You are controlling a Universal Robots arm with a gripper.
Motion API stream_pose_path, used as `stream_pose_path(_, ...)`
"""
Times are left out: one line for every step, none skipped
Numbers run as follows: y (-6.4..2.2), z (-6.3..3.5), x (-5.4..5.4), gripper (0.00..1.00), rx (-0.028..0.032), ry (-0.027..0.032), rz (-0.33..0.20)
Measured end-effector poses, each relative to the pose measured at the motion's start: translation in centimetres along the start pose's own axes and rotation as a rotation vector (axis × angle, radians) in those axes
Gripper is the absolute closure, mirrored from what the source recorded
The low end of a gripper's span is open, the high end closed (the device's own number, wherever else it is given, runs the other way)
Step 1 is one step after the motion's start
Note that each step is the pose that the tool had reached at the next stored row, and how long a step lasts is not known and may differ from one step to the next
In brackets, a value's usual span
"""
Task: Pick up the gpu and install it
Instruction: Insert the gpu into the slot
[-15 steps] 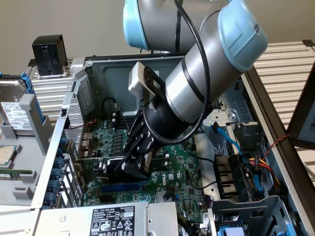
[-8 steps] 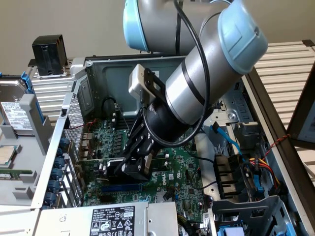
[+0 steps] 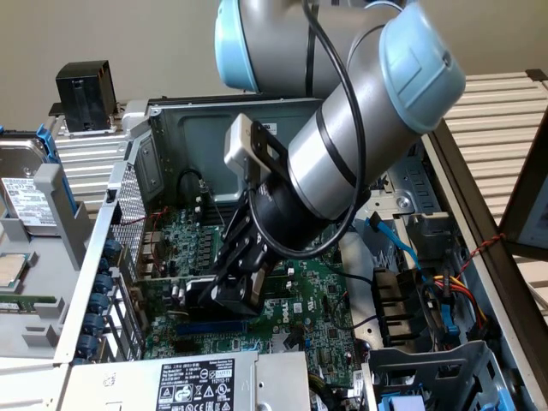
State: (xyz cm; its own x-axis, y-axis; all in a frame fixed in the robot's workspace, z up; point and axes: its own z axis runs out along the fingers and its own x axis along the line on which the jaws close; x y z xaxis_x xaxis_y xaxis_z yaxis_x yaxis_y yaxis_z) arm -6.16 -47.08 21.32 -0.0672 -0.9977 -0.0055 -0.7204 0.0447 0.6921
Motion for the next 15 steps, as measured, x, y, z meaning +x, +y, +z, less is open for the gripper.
stream_pose_path(-0.02, 0.02, 0.0, 0.73, 0.0, -0.0001, 0.0)
stream_pose_path(-0.04, 0.04, 0.0, 0.73, 0.0, -0.0003, 0.0)
stream_pose_path(-0.06, 0.06, 0.0, 0.73, -0.0001, -0.0002, 0.0)
stream_pose_path(-0.07, 0.07, 0.0, 0.73, -0.0001, -0.0001, 0.0)
stream_pose_path(-0.08, 0.08, 0.0, 0.73, 0.0, -0.0002, 0.0)
stream_pose_path(-0.1, 0.1, 0.0, 0.73, -0.0001, -0.0003, 0.0)
stream_pose_path(-0.11, 0.12, 0.0, 0.73, 0.0, -0.0003, 0.0)
stream_pose_path(-0.13, 0.13, 0.01, 0.73, -0.0001, -0.0003, 0.0)
stream_pose_path(-0.14, 0.15, 0.01, 0.73, -0.0001, -0.0003, 0.0)
stream_pose_path(-0.16, 0.16, 0.01, 0.73, 0.0, -0.0003, 0.0)
stream_pose_path(-0.16, 0.16, 0.01, 0.73, -0.0001, -0.0003, 0.0)
stream_pose_path(-0.16, 0.16, 0.01, 0.73, -0.0001, -0.0002, 0.0)
stream_pose_path(-0.16, 0.16, 0.01, 0.73, -0.0001, -0.0002, 0.0)
stream_pose_path(-0.16, 0.16, 0.01, 0.73, 0.0, -0.0002, 0.0)
stream_pose_path(-0.16, 0.16, 0.01, 0.73, -0.0001, -0.0002, 0.0)
